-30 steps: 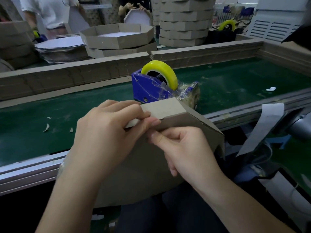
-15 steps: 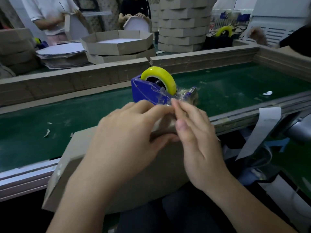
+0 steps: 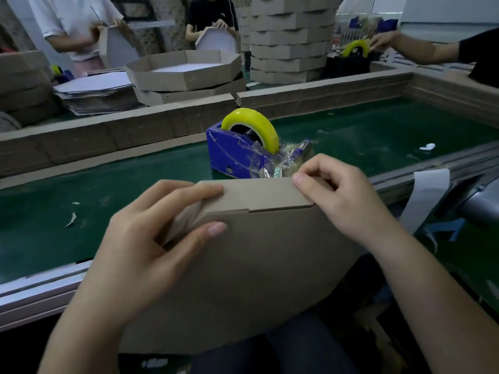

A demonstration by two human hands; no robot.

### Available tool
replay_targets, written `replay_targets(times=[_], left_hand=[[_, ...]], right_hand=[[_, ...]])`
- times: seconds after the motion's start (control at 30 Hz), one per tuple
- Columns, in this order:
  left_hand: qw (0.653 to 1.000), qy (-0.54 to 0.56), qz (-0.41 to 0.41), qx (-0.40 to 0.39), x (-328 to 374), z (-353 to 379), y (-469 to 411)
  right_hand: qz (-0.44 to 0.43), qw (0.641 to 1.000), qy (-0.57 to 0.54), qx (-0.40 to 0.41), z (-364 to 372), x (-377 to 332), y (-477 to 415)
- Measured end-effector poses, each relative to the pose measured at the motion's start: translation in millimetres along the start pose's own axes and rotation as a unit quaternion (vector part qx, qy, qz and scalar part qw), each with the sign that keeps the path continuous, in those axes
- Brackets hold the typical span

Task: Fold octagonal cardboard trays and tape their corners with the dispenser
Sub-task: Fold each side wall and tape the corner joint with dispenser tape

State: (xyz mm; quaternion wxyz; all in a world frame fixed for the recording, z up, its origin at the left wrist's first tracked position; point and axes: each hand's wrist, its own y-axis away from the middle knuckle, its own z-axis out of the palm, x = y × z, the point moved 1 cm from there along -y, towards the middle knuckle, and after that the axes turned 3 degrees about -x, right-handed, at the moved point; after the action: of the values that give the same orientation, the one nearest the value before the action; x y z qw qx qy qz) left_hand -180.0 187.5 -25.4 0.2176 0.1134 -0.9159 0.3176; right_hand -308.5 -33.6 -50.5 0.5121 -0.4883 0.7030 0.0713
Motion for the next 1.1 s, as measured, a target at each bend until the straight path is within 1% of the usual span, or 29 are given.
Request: replay_targets(times=[0.1, 0.2, 0.3, 0.37, 0.4, 0.47, 0.6, 0.77, 0.87, 0.93, 1.1], left_hand=[[0.996, -0.065, 0.021, -0.060, 6.2, -1.2, -9.4], [0.981, -0.150, 0.053, -0.114, 19.4, 6.0, -20.5], [0.984, -0.133, 0.046, -0.113, 23.1, 6.1, -20.0], [0.987, -0.117, 0.040, -0.099, 21.6, 5.7, -16.8], [0.988, -0.114, 0.040, -0.094, 20.8, 6.0, -16.3], [0.989, -0.113, 0.037, -0.090, 19.1, 7.1, -16.7], [0.990, -0.107, 0.030, -0.085, 16.5, 6.5, -16.4], [0.993, -0.078, 0.007, -0.083, 13.4, 5.0, -18.2], [0.993, -0.085, 0.001, -0.080, 12.3, 4.1, -19.0], [0.992, -0.097, 0.015, -0.081, 11.6, 4.0, -18.7], [0.985, -0.129, 0.065, -0.098, 5.5, 4.0, -18.0]], right_hand=[[-0.009, 1.000, -0.005, -0.012, 16.8, -5.9, 1.3], [-0.012, 0.999, -0.009, -0.039, 21.5, -14.0, -1.5], [0.008, 0.991, -0.048, -0.126, 8.0, -16.1, -10.6], [0.023, 0.977, -0.112, -0.178, 1.7, -15.4, -16.0], [0.027, 0.972, -0.142, -0.186, 1.2, -14.5, -18.1], [0.017, 0.969, -0.166, -0.181, 3.8, -12.3, -21.6], [-0.013, 0.972, -0.153, -0.178, 8.4, -10.1, -25.7], [-0.016, 0.973, -0.138, -0.184, 9.9, -6.5, -34.4], [-0.011, 0.966, -0.156, -0.204, 13.2, -5.9, -37.6], [-0.013, 0.963, -0.171, -0.208, 14.7, -4.9, -38.3], [-0.042, 0.972, -0.150, -0.178, 19.2, 0.3, -33.1]])
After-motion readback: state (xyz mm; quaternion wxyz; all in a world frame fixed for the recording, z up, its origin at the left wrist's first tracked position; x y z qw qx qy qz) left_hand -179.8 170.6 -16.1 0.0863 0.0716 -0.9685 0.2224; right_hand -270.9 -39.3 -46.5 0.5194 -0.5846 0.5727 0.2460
